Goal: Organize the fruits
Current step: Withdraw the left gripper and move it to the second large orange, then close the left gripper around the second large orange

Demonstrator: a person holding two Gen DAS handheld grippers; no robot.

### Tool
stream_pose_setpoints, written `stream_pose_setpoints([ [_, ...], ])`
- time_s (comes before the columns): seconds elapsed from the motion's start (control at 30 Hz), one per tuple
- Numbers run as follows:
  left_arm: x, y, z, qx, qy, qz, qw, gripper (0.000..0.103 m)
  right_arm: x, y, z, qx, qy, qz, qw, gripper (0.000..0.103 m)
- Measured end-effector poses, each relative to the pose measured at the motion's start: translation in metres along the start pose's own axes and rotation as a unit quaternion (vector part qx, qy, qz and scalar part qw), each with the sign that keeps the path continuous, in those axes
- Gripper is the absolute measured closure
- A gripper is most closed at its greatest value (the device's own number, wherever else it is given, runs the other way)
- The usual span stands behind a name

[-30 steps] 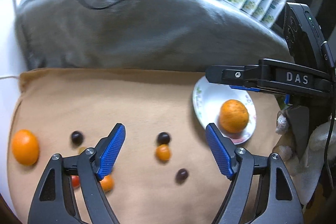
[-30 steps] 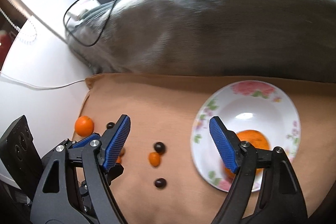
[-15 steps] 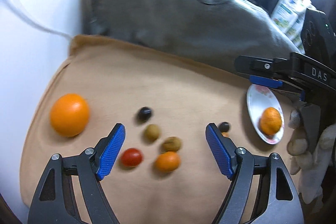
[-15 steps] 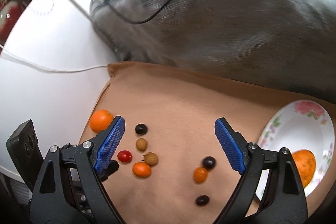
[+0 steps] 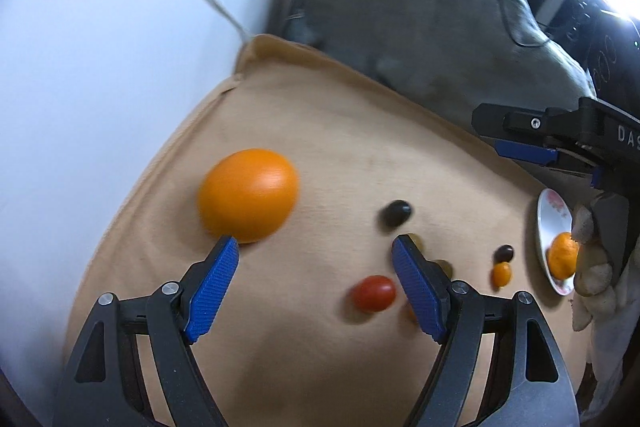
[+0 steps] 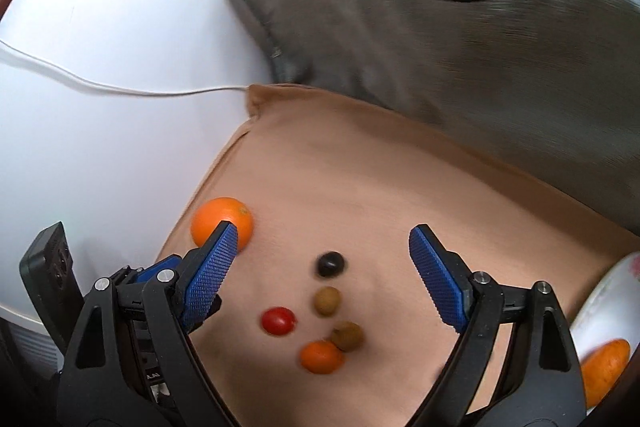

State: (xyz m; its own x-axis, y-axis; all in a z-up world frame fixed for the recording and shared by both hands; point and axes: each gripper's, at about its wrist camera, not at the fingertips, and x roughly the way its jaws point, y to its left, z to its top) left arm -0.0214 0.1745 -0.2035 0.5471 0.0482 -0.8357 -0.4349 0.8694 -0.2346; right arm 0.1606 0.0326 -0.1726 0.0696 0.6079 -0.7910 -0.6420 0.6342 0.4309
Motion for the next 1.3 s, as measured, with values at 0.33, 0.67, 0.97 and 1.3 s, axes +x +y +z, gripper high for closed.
stream_pose_setpoints([
  [0.33,0.023,0.046,-0.022,-0.045,0.006,-0.002,0.9990,0.024,0.056,0.036,0.012,-0.014,0.039,0.048,0.998,0.013],
  [0.67,0.041,0.062,-0.022,-0.053,0.013,-0.016,0.9984,0.024,0.104,0.056,0.014,0.002,0.079,0.101,0.992,0.013],
  [0.97,0.053,0.062,-0.021,-0.051,0.024,-0.030,0.9980,0.024,0.135,0.061,0.011,0.017,0.114,0.129,0.985,0.013],
  [1.3,0.059,0.064,-0.018,-0.058,0.025,-0.041,0.9971,0.024,0.147,0.057,0.004,0.041,0.126,0.151,0.980,0.013],
])
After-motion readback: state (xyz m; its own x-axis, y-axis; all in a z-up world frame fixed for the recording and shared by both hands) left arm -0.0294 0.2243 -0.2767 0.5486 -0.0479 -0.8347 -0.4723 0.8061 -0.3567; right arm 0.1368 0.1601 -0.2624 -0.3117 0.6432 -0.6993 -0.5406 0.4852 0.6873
